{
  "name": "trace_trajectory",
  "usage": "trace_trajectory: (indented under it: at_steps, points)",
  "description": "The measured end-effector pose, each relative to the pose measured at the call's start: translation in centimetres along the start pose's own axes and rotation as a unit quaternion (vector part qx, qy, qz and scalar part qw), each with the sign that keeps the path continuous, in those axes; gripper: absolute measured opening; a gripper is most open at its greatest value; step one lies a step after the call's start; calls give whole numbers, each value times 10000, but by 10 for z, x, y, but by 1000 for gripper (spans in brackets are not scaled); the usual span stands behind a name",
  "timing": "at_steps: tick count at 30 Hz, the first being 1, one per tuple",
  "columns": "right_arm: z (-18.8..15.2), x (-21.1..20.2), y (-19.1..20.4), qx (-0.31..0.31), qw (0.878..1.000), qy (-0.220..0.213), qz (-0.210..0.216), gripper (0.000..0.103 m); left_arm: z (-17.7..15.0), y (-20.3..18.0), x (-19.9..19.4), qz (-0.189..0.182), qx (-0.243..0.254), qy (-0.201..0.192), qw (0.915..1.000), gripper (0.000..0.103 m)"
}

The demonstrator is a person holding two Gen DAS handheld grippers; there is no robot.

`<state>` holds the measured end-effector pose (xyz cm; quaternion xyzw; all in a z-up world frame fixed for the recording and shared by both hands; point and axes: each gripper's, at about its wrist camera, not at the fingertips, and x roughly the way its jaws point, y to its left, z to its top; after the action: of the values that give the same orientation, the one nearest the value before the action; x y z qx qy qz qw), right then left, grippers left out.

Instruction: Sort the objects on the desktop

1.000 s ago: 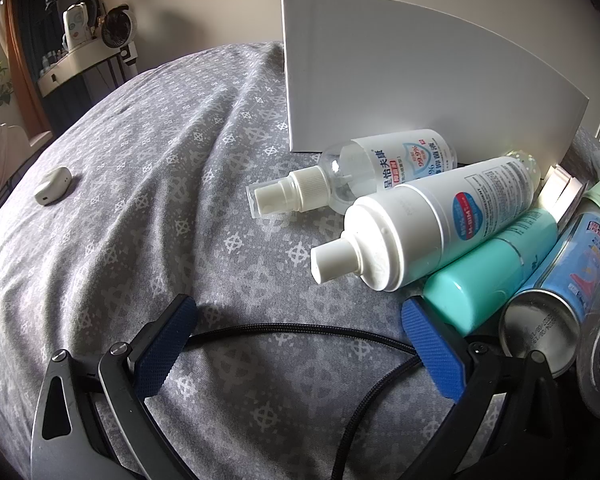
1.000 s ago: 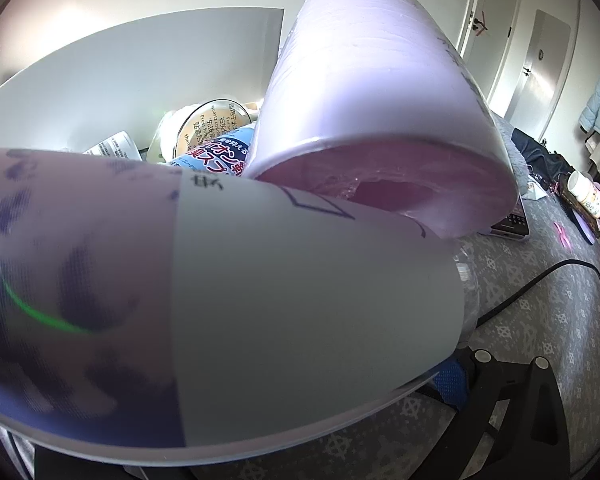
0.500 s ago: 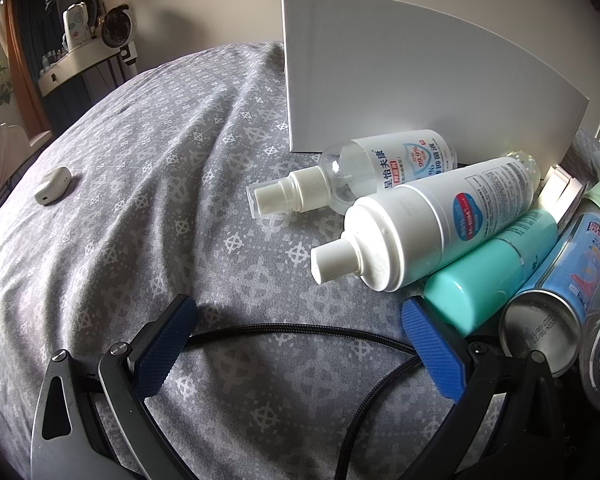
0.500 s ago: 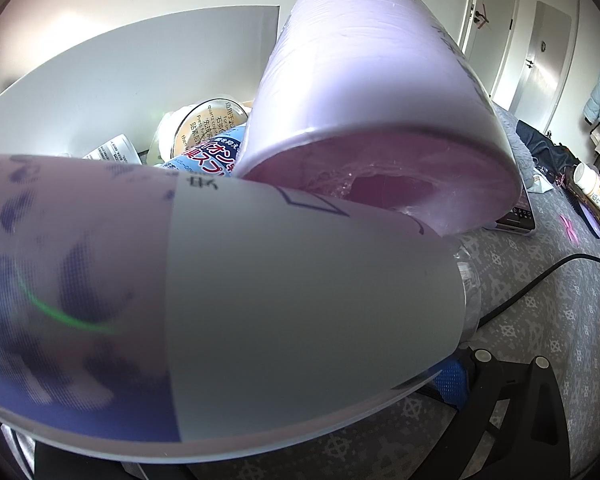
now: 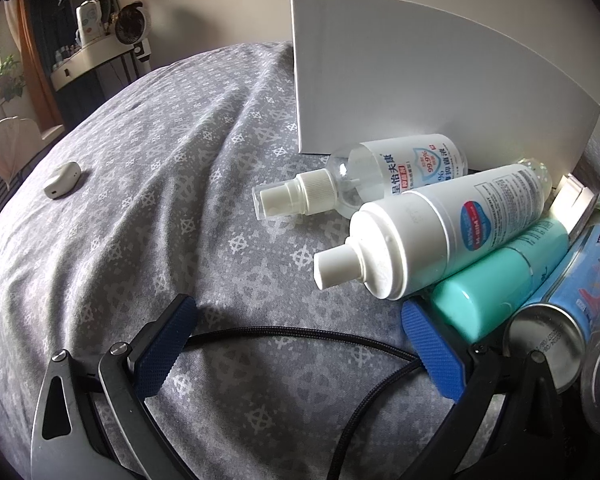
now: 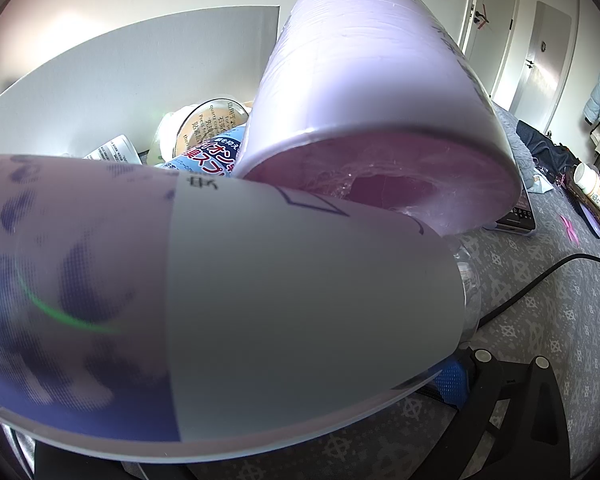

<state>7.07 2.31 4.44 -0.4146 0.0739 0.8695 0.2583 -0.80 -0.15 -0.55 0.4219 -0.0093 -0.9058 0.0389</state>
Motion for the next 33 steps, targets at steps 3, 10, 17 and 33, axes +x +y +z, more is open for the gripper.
trace_trajectory:
  at_steps: [3, 10, 17, 33]
  points:
    - [1, 2, 0, 3, 10000, -1, 3, 103, 0, 2, 0, -41, -20, 22, 10000, 103]
    - [5, 2, 4, 4, 10000, -2, 3, 103, 1, 2, 0, -47, -23, 26, 10000, 103]
    - [-2, -2, 6, 2, 10000, 1, 2, 103, 1, 2, 0, -46, -24, 25, 10000, 103]
    - [-13, -7, 2, 1, 10000, -4, 3, 103, 1, 3, 0, -46, -26, 23, 10000, 103]
